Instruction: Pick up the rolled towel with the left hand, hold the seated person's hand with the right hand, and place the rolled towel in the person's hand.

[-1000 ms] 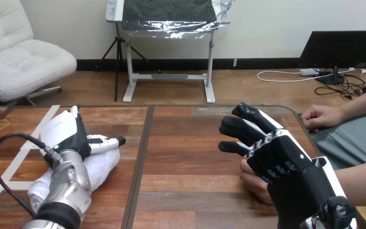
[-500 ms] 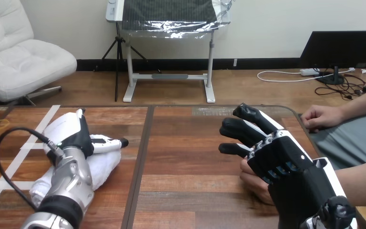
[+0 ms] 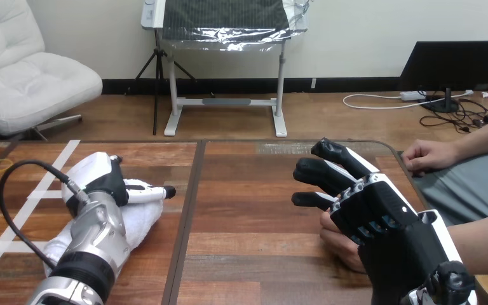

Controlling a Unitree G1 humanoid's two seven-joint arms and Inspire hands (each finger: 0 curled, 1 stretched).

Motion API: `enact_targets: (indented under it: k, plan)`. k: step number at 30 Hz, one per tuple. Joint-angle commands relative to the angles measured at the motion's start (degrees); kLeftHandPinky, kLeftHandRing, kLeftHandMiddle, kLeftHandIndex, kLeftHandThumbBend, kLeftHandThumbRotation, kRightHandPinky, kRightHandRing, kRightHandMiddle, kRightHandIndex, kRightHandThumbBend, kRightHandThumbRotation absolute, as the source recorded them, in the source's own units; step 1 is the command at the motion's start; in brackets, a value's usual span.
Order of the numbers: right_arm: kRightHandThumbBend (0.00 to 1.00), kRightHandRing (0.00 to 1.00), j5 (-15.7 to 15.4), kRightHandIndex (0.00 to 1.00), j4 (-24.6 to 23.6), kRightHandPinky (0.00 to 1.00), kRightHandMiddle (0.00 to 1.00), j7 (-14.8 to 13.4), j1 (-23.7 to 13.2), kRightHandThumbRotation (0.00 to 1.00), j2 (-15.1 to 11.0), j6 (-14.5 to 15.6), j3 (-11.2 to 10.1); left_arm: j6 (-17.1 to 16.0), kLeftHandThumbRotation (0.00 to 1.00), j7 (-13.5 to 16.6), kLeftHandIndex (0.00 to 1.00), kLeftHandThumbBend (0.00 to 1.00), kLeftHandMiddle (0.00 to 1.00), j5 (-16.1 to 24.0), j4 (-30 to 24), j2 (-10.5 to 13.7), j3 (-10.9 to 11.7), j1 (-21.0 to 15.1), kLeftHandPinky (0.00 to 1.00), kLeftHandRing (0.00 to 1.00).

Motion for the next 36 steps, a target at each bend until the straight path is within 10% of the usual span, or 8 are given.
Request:
enact_targets:
  k: [1,36]
  plan:
    - [0.98,0.83,0.7,0.86,-1.6,0.75,0.82,-0.3,-1.7,1.00,0.5,-1.3,-0.5,2.2,0.57,-1.4,0.88,0.97,0.89,0.4,-5.6,-0.9,-1.2,-2.5,0.84,0.88]
    - [0.96,0.83,0.2,0.86,-1.1,0.76,0.83,-0.7,-1.9,1.00,0.8,-1.7,-0.4,22.8,0.60,-10.4,0.81,0.90,0.81,6.0,-31.6,0.6,-5.3,3.7,0.68,0.78]
